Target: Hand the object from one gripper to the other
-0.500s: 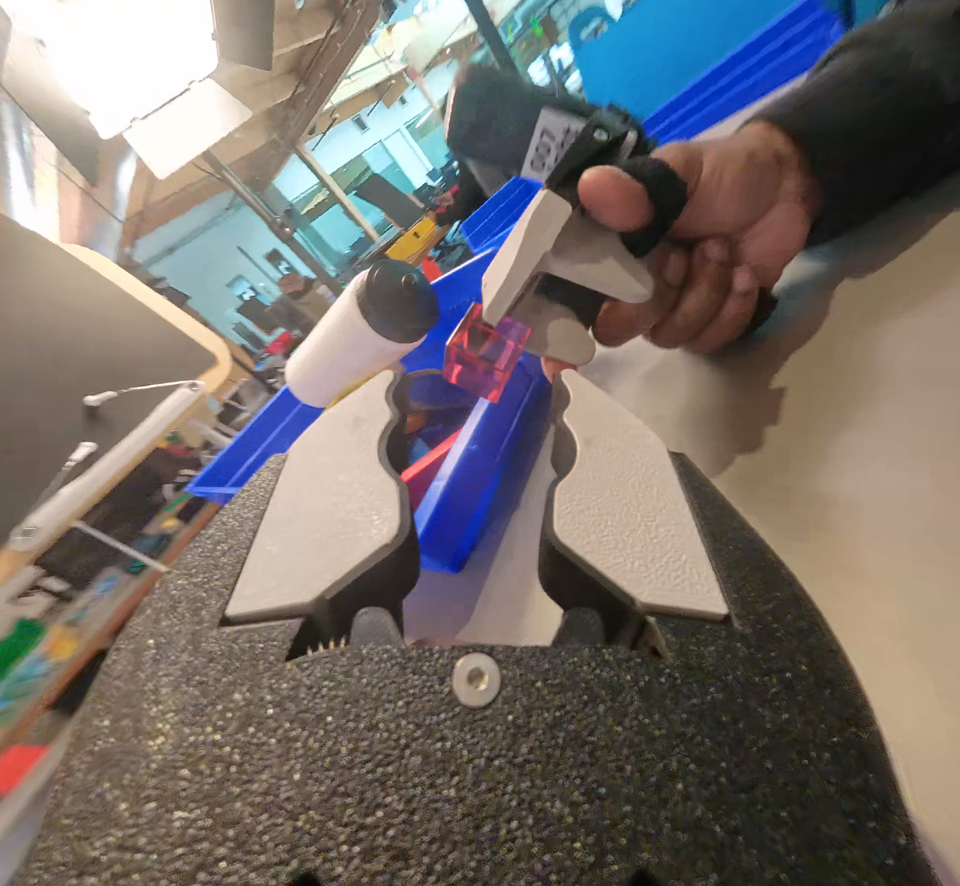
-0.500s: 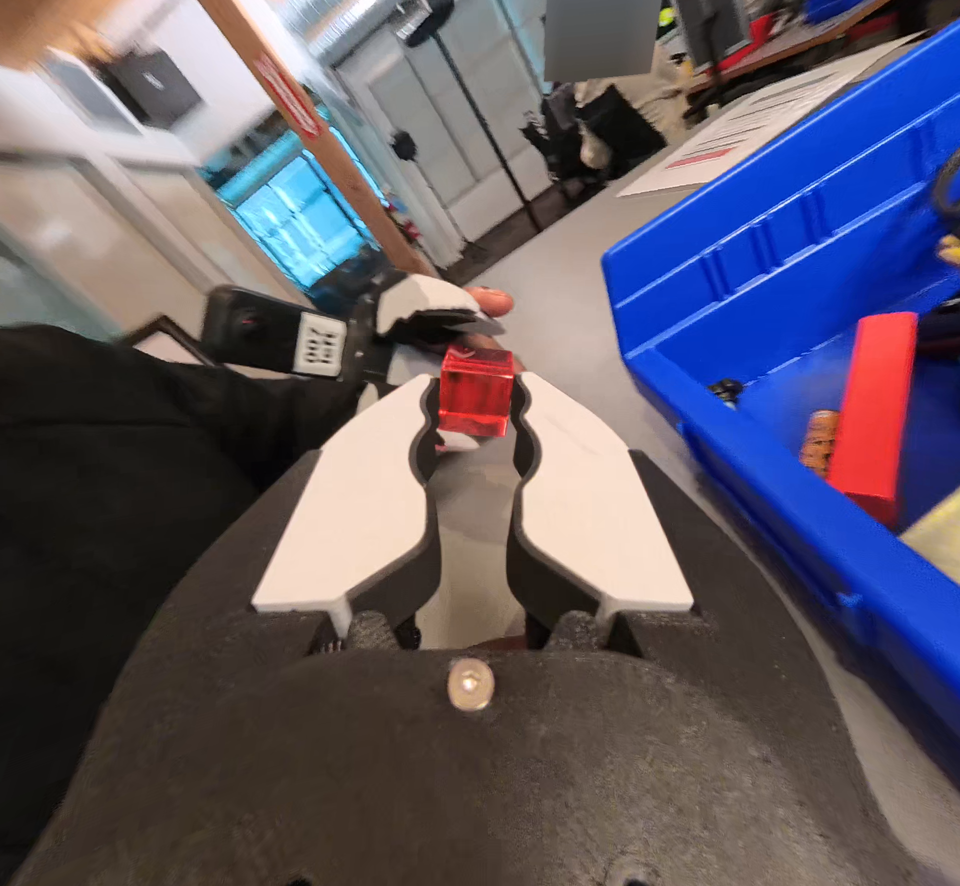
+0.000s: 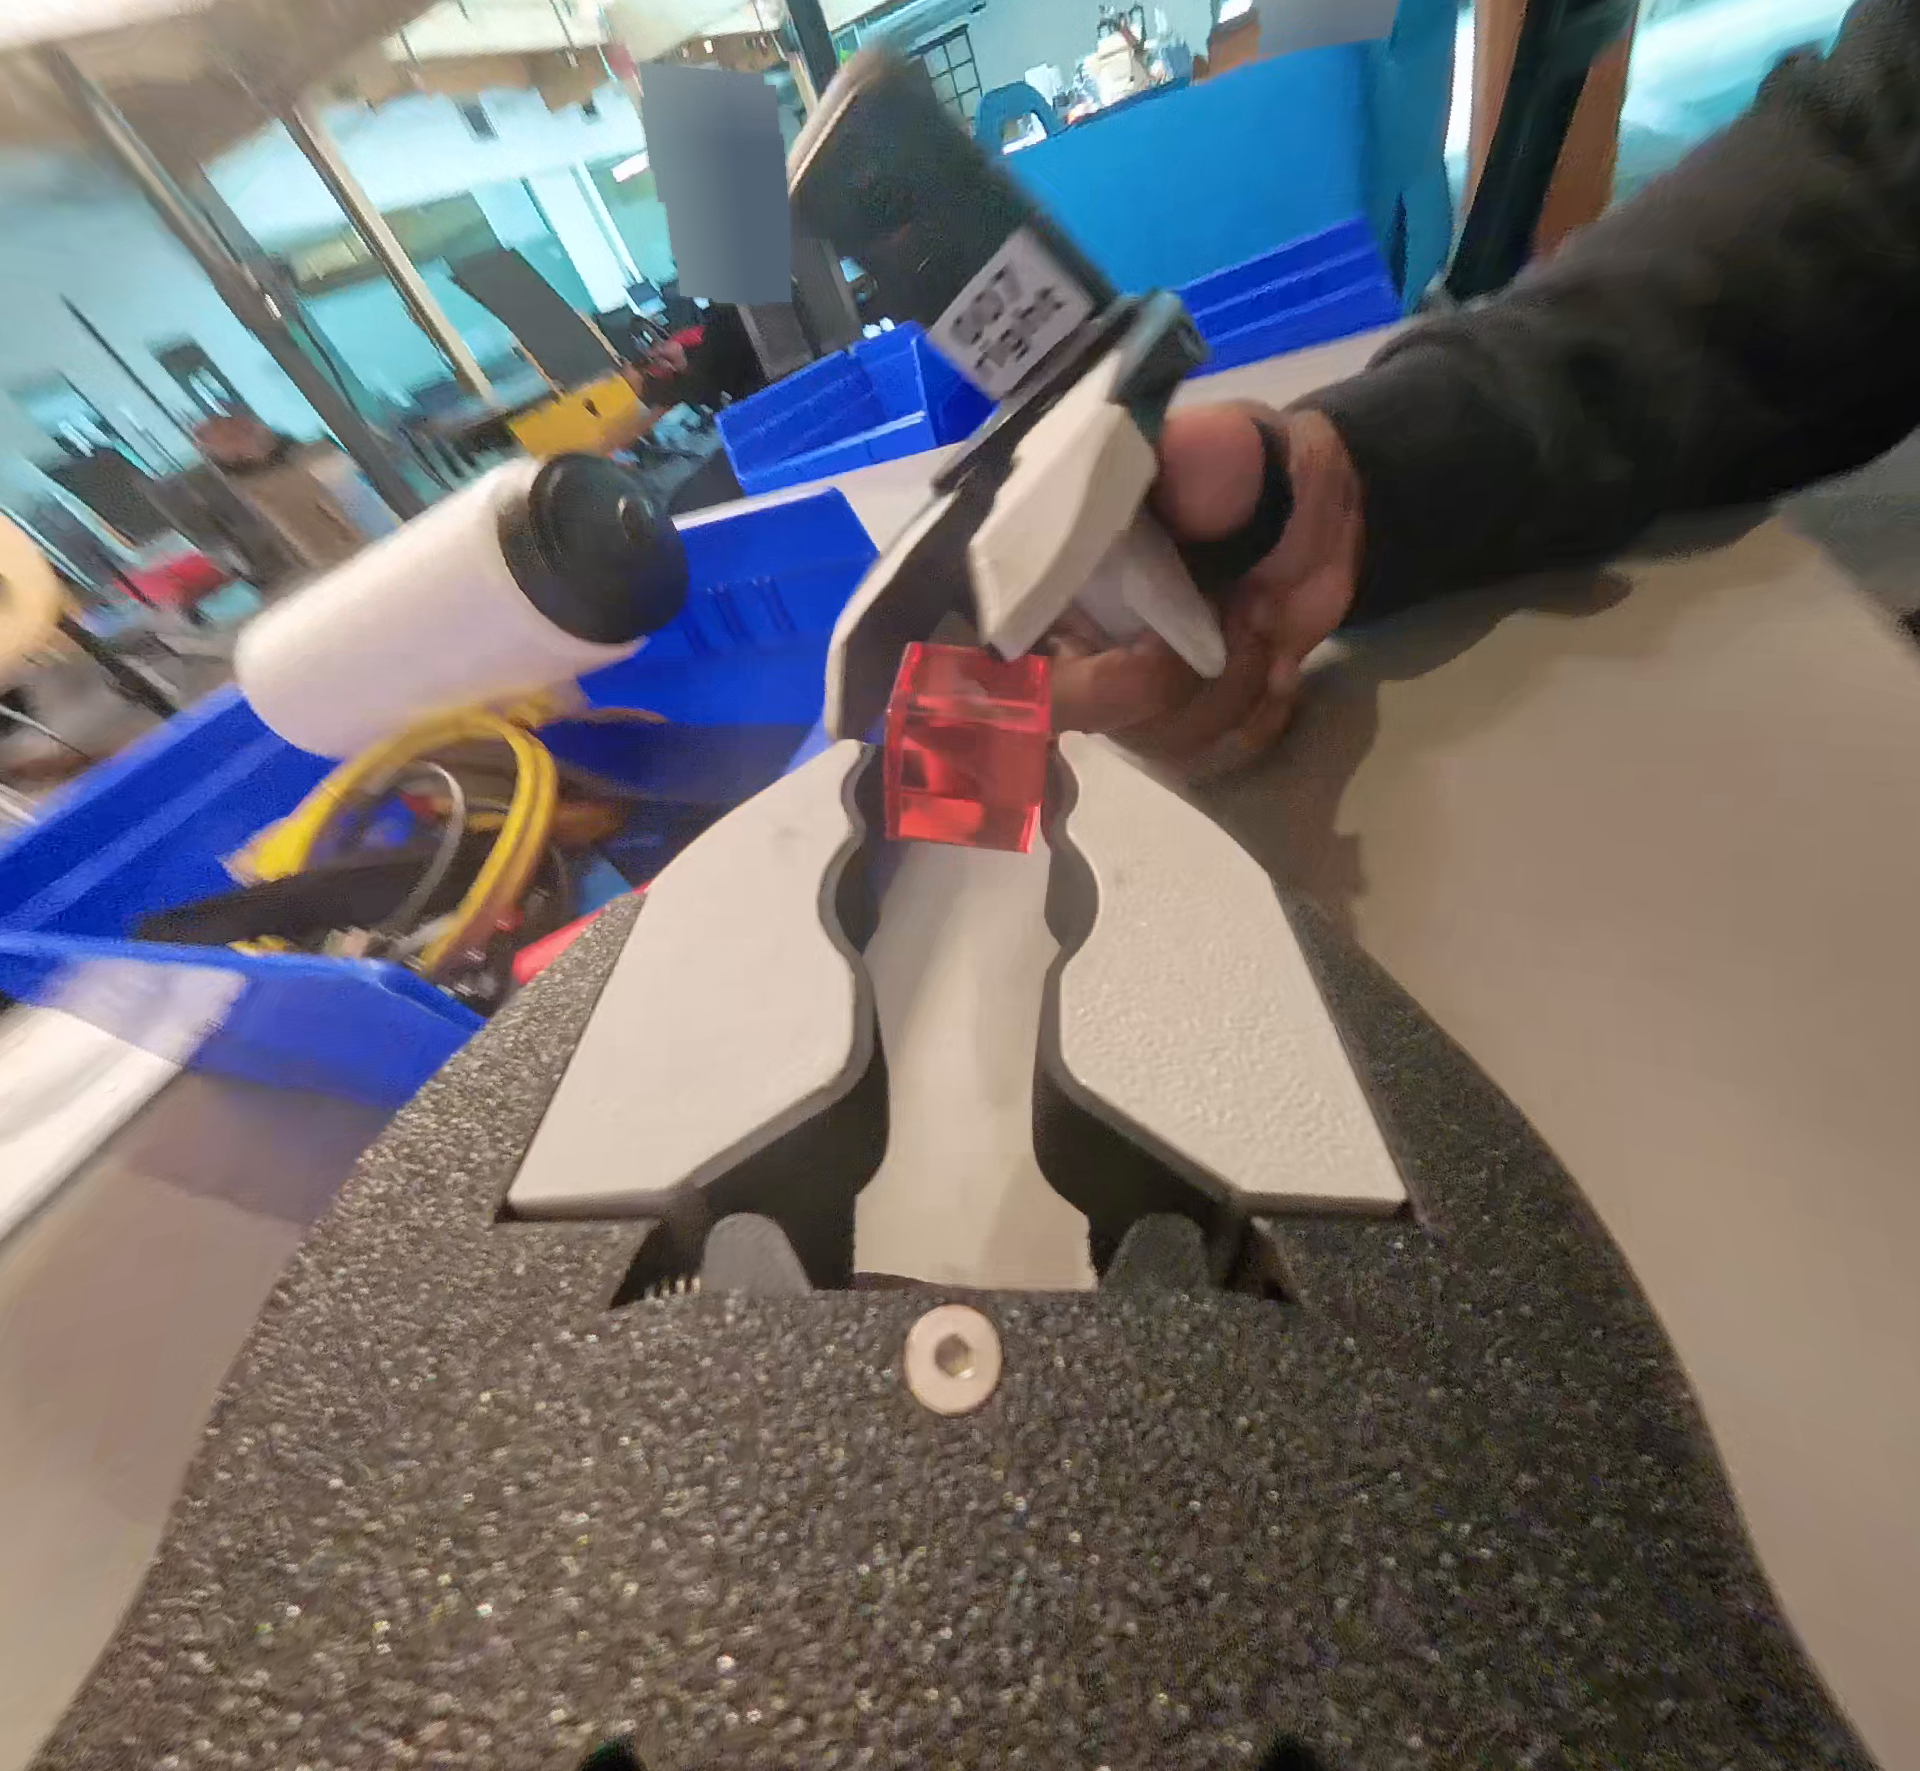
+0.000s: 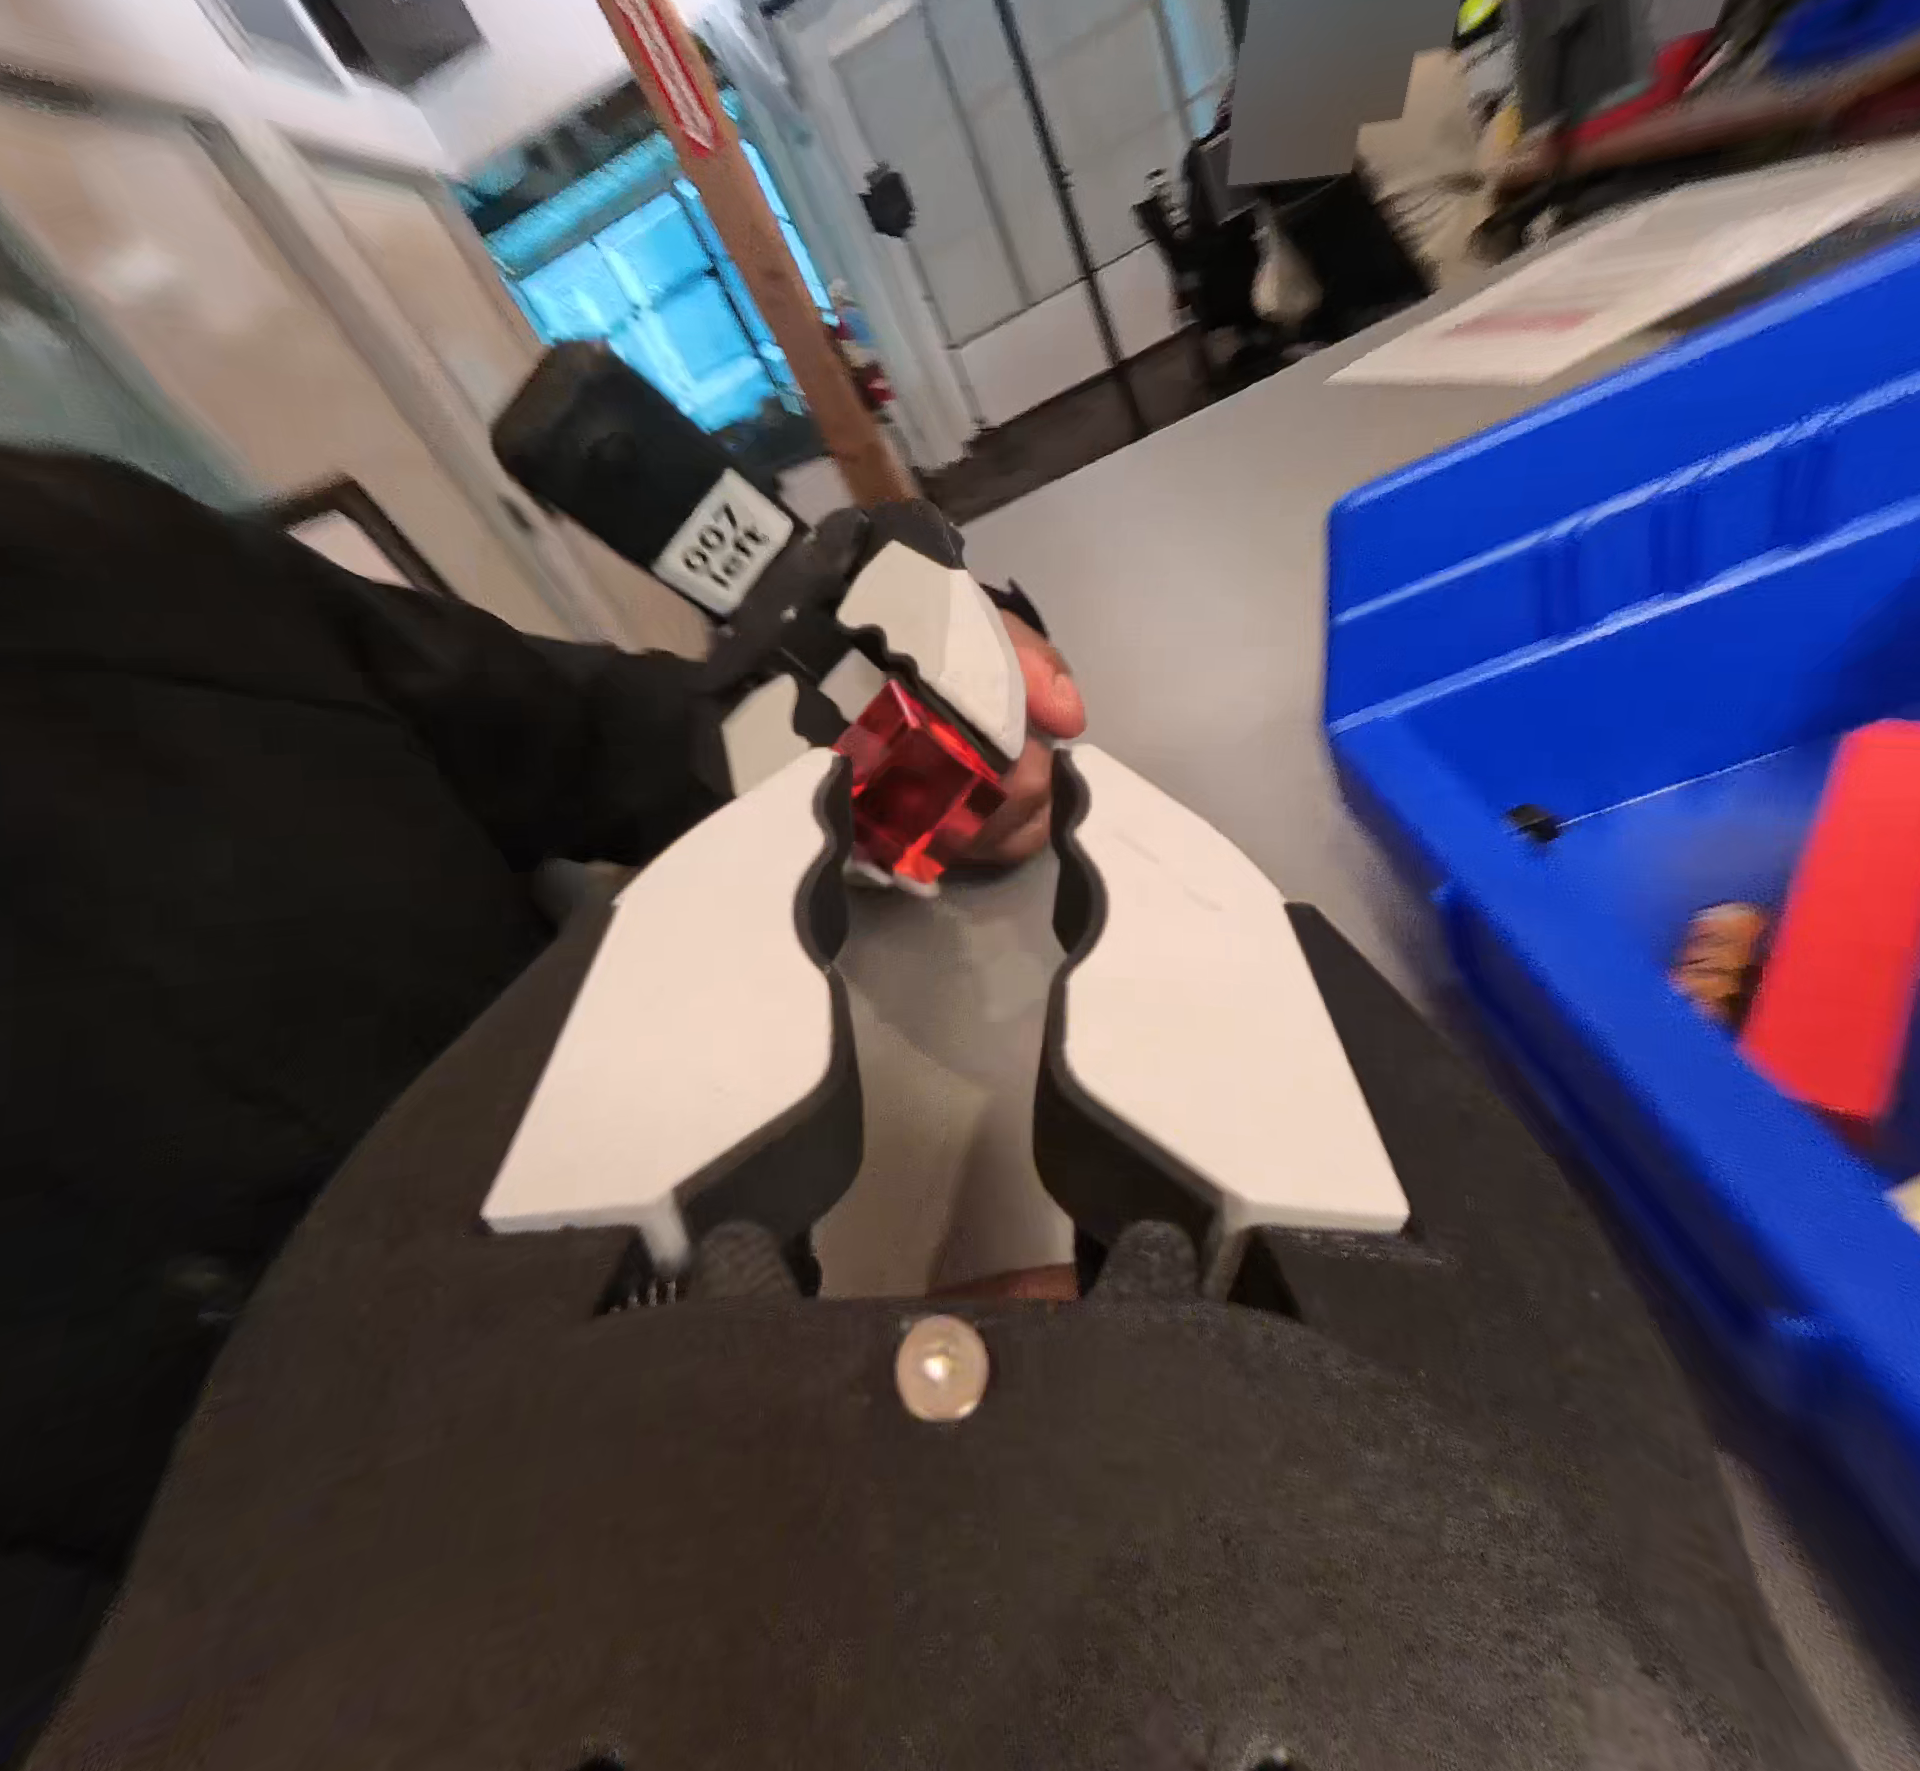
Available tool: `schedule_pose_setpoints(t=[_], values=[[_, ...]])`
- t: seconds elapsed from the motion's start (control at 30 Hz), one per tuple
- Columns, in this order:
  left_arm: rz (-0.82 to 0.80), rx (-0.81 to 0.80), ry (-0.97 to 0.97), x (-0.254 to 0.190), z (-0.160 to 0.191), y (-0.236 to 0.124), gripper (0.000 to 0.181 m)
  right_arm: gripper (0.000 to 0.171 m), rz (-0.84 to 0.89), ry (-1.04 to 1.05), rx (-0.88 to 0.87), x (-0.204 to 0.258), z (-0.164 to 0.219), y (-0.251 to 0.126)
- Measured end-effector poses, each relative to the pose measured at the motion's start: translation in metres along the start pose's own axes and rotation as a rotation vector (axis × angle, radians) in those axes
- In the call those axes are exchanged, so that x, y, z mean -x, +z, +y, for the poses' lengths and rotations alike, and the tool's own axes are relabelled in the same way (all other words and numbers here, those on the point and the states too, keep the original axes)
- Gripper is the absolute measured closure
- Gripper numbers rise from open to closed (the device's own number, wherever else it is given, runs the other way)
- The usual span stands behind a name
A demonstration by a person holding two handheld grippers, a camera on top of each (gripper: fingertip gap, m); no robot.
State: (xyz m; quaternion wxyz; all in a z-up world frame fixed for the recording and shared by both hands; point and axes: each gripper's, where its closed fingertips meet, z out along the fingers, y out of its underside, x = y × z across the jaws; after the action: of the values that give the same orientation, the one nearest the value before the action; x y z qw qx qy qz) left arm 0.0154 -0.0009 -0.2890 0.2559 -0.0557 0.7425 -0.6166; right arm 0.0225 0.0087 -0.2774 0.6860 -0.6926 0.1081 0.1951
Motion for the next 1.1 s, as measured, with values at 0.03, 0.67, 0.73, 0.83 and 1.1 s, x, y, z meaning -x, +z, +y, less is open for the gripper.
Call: schedule_pose_setpoints(t=[0.03,0.67,0.73,0.83,1.1], values=[[0.018,0.003,-0.086,0.002,0.000,0.000,0.151,0.131,0.051,-0.115,0.003,-0.002,-0.003,-0.003],[0.345,0.034,-0.785,-0.020,0.003,0.004,0.152,0.142,0.454,-1.285,0.231,-0.004,0.020,0.004],[0.285,-0.010,-0.714,-0.011,-0.001,0.003,0.144,0.143,0.421,-1.123,0.239,-0.009,0.021,0.003],[0.147,-0.075,-0.475,0.008,-0.008,-0.005,0.138,0.143,0.372,-0.863,0.223,-0.017,0.019,-0.001],[-0.085,-0.036,0.393,0.005,-0.009,-0.014,0.134,0.143,0.126,-0.394,0.169,-0.003,0.018,-0.003]])
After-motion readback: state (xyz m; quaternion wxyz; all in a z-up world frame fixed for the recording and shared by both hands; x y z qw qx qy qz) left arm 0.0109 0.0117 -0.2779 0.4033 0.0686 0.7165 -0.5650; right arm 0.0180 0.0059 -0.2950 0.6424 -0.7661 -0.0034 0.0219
